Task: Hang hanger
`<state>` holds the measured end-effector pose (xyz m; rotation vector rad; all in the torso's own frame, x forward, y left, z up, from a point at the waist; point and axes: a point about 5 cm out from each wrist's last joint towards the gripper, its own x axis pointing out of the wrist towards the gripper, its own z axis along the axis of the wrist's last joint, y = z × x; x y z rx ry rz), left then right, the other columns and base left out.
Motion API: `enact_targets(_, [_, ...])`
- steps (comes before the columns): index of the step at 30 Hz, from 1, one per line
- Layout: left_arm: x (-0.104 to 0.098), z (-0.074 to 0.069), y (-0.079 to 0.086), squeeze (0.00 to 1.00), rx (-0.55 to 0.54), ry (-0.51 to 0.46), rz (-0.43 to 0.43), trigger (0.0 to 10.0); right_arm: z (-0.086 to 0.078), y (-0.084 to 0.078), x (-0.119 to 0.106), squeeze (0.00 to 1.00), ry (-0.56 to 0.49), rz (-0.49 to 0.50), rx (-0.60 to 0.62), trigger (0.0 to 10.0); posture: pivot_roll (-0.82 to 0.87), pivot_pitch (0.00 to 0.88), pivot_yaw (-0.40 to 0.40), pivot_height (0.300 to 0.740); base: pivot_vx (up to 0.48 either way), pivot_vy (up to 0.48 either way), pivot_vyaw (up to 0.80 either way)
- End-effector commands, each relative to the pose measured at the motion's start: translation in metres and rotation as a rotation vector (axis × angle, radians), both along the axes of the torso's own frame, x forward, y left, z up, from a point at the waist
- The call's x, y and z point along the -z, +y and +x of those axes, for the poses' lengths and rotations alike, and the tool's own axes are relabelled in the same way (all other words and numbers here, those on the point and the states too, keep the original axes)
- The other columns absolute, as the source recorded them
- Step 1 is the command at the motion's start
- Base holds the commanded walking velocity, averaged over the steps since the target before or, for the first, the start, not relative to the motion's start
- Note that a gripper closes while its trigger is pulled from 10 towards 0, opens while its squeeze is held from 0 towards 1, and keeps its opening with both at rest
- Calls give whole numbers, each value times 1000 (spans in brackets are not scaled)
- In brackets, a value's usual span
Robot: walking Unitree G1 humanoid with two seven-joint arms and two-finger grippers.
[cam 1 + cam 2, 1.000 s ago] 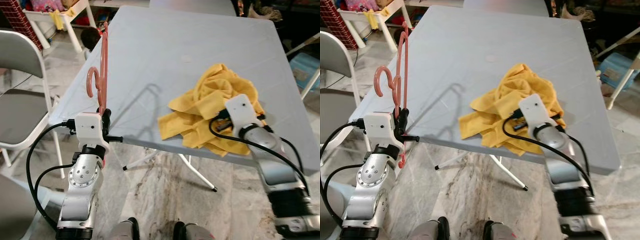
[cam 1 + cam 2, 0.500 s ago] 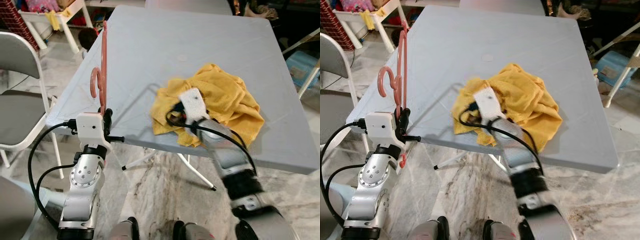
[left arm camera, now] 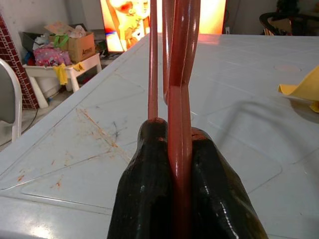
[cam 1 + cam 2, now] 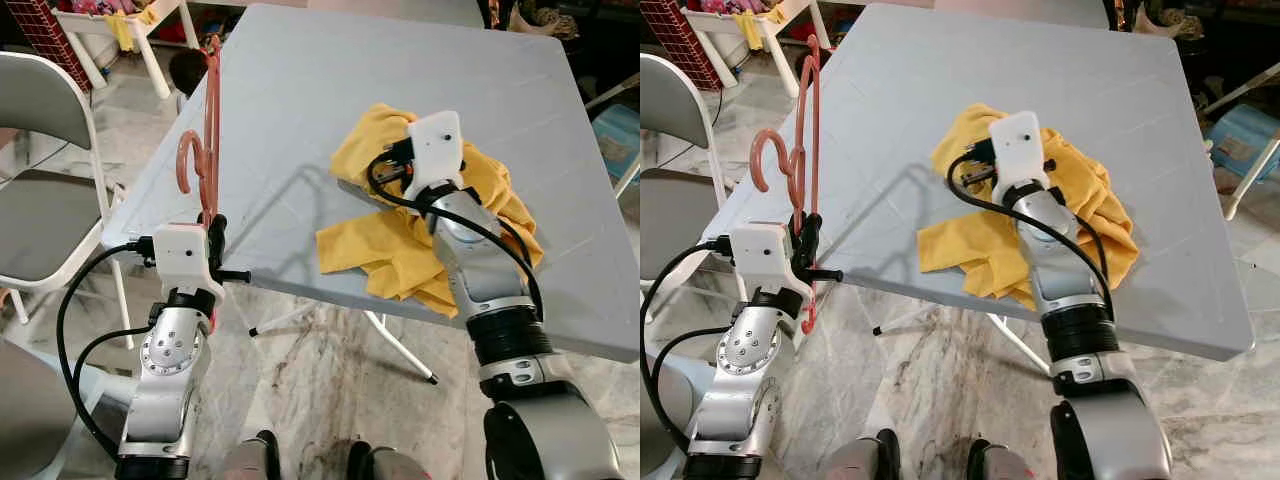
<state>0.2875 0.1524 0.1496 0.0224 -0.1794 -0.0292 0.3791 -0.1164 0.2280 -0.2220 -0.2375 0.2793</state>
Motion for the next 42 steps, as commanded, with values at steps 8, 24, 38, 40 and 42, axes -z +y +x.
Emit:
enact_targets(8, [14, 0, -1, 0, 4, 68, 0, 10000, 1, 0, 42, 569, 290, -105, -70, 10000, -45, 184, 3, 740, 0, 0, 0])
enact_targets(24, [18, 0, 2, 0, 4, 87, 15, 10000, -11, -22, 59, 0, 305, 26, 5, 0, -34, 177, 1, 740, 0, 0, 0])
enact_targets(38, [21, -2, 9, 0, 3, 98, 37, 10000, -60, -60, 49, 0, 301, 465, -39, 10000, -38, 185, 28, 740, 0, 0, 0])
enact_targets(40, [20, -1, 9, 0, 5, 94, 38, 10000, -65, -58, 50, 0, 312, 513, -81, 10000, -39, 186, 29, 740, 0, 0, 0])
enact_targets(42, [19, 0, 9, 0, 5, 92, 38, 10000, -71, -56, 43, 0, 251, 423, -107, 10000, -37, 187, 33, 740, 0, 0, 0])
